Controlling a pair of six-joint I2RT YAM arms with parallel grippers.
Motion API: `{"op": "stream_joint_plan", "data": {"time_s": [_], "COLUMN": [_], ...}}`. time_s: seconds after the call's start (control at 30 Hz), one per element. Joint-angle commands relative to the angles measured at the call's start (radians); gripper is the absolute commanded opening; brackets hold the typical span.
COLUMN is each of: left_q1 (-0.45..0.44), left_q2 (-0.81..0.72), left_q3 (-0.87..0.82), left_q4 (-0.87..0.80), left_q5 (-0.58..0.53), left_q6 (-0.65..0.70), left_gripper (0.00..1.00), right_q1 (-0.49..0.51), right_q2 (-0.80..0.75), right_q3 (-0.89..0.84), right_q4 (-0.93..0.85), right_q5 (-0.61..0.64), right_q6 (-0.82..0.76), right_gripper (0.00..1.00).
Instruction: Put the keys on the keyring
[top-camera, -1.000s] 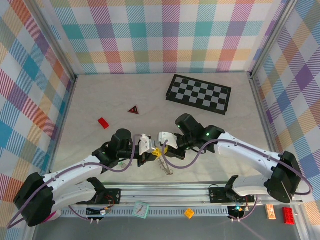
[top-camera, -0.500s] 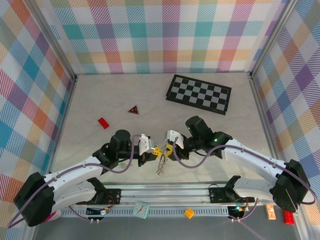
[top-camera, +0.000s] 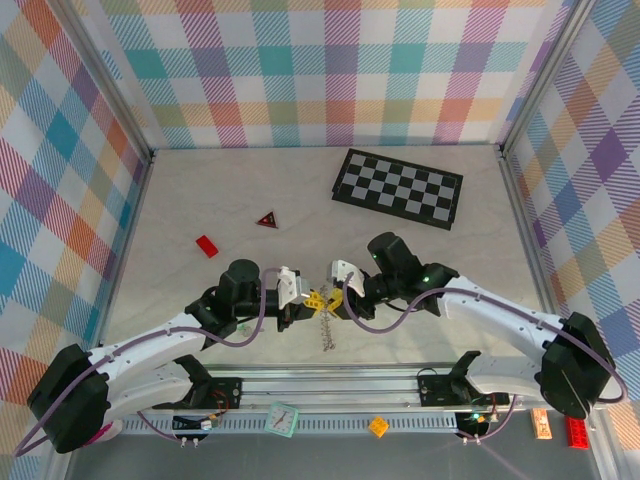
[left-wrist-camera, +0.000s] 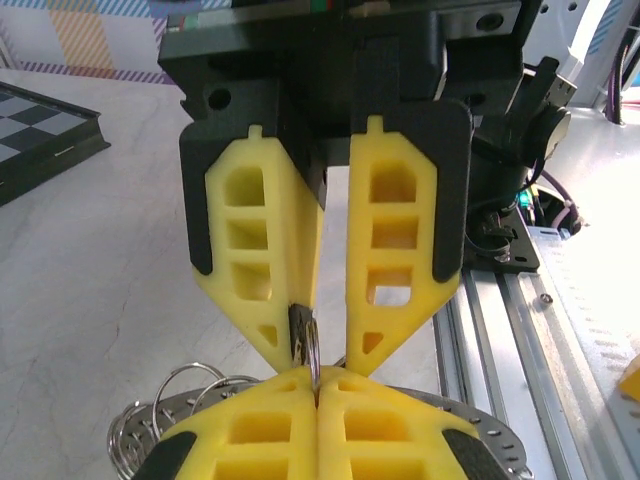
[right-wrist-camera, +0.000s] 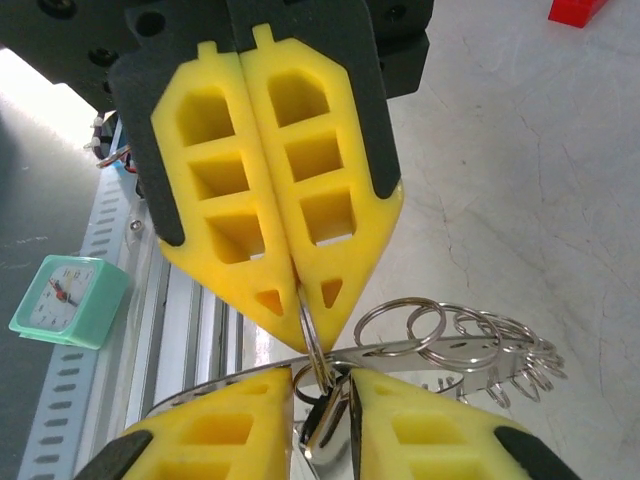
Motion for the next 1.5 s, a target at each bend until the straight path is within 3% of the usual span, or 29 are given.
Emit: {"op": "stream_joint_plan", "data": {"time_s": [0.0,0.2,0.5,0.87,1.1,1.47], "left_q1": [-0.008,-0.008,-0.009,-0.008,-0.009,-0.009], "left_q2": [-0.008,-0.004,-0.036,-0.025,-0.027,-0.031], "left_q3": [-0.013,-0.016,-0.030,-0.024,-0.029,-0.032], "left_q4": [0.074,0.087,0.083,0.102,0.110,0.102], "left_q5": [0.043,0.042,0.009,0.004,-0.006,-0.026], "left_q6": [-0.012,-0.017,-0.011,-0.005,-0.010,-0.007], "left_gripper": [0.00,0.00,0.00,0.00,0.00,0.00], "right_q1": [-0.002,-0.001,-0.001,-0.001,0.002,0.002], "right_q2": [0.017,0.030,-0.076,-0.016,0.043,0.004], "right_q3": [-0.005,-0.009,-0.074,-0.104,-0.103,-0.112], "right_q4": [0.059,0.092,0.027,0.149,0.205,0.181], "right_q5": [-0.038,-0.064,0.082,0.000,-0.029,-0.017], "right_q6": [0.028,0.059,0.023,0.130,0.144,0.116], "right_gripper": [0.19,0.18,0.41,0.43,0.40,0.16]}}
